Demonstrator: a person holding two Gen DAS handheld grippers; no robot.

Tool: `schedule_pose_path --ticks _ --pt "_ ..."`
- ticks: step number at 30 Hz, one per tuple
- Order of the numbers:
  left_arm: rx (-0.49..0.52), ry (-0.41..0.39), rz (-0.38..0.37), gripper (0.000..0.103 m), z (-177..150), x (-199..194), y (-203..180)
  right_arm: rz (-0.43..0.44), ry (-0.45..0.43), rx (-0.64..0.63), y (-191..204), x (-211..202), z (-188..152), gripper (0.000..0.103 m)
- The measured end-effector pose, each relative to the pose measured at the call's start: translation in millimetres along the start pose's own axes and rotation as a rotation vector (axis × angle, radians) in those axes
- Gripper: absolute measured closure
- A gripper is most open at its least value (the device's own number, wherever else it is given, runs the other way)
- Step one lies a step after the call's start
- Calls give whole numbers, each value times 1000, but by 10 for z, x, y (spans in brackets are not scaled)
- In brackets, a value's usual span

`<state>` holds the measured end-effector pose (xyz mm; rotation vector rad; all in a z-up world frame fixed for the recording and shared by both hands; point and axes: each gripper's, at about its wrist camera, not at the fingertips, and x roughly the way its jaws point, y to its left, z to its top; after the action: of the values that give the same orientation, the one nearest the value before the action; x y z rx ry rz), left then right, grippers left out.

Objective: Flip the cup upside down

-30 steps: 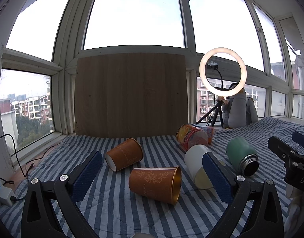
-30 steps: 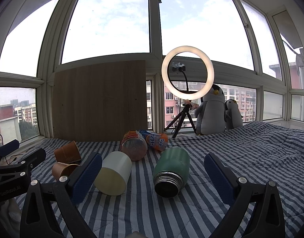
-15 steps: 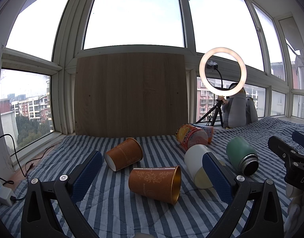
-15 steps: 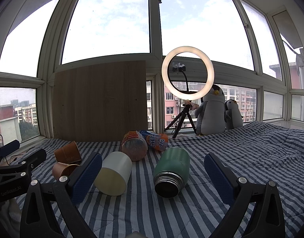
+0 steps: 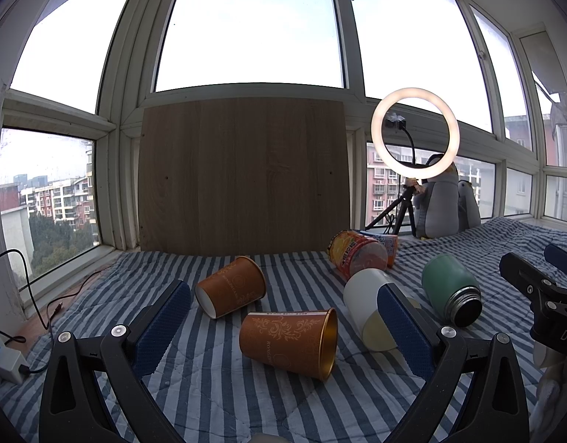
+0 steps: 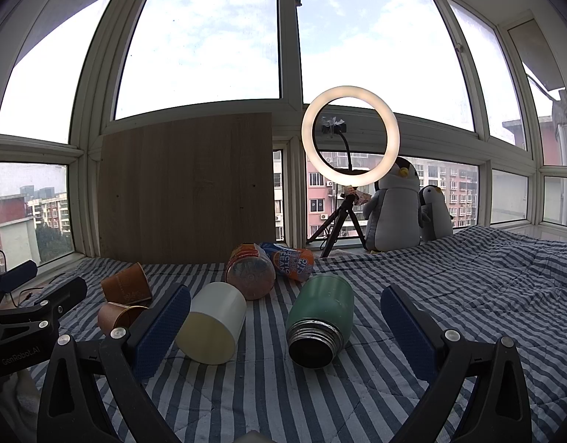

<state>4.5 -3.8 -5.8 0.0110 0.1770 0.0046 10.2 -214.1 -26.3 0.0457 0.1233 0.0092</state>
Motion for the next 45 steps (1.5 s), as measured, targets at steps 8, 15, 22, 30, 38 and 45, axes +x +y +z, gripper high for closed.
schedule_pose_path --ticks 8,15,22,30,38,45 --pt "0 1 0 0 2 2 1 0 1 0 1 -3 5 1" --pt "-1 2 -1 0 -3 11 -3 0 0 0 -5 -2 3 1" --pt "-12 15 -3 0 -58 76 -14 0 1 1 -18 2 1 1" --pt "-39 47 -6 0 -59 143 56 3 9 5 -23 0 8 1" --pt "-101 157 5 0 -58 348 235 18 17 8 -7 36 9 1" --pt "-160 356 1 0 -93 761 438 39 19 4 8 26 10 1"
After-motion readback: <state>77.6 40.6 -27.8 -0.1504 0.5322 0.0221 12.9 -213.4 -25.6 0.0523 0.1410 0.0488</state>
